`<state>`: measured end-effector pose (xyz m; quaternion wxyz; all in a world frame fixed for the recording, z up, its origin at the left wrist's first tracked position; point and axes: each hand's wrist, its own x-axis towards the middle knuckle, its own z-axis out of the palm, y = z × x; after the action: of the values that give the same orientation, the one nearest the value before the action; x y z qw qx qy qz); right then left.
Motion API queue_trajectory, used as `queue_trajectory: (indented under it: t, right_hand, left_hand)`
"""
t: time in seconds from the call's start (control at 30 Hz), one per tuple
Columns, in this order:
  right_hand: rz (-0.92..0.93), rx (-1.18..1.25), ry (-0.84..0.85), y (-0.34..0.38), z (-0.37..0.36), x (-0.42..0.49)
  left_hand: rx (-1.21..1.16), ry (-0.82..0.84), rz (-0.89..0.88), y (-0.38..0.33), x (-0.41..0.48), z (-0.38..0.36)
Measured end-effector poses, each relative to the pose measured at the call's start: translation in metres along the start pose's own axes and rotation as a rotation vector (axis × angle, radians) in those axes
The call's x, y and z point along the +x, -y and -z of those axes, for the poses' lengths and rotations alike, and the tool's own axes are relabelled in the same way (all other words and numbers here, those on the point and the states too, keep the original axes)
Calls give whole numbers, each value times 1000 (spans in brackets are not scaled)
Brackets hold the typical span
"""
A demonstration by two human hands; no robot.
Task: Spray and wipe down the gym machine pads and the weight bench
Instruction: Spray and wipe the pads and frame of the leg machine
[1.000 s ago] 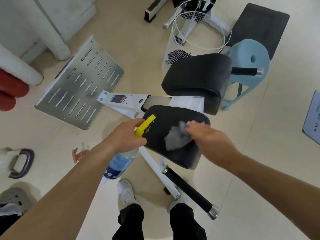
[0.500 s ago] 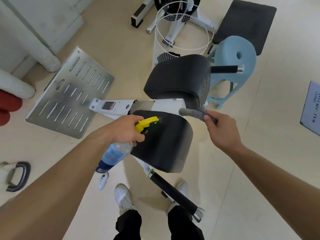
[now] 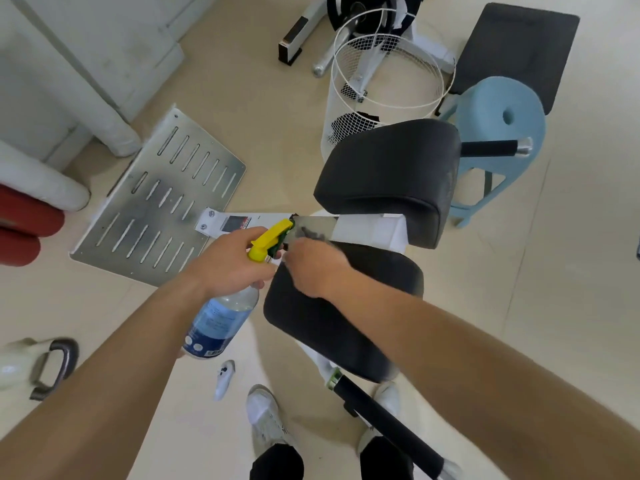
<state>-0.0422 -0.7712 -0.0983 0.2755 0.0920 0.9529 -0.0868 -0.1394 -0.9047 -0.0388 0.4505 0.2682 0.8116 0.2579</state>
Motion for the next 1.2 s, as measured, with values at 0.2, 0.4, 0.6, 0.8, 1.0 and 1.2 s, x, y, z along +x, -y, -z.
queue_trajectory:
  t: [0.2,0.4,0.6,0.8,1.0,1.2]
  right_hand:
    - [-5,-172,-14,18,-23,31]
    - [-95,11,-67,-40,17,-44]
    - [-162,209,-142,-102,20,-143]
    - [-170,315,-153,-106,17,-122]
    - [-146,223,84,-104,35,-53]
    - [4,189,169,-48,41,11]
  left_hand:
    - [-14,-74,-9,12,6,3]
    - [71,-73,-47,1,6,-6]
    - [53,-36,-62,-8,12,-19]
    - [27,37,-69,-10,24,-22]
    - [66,132,-53,10,39,0]
    - [126,138,-53,23,48,10]
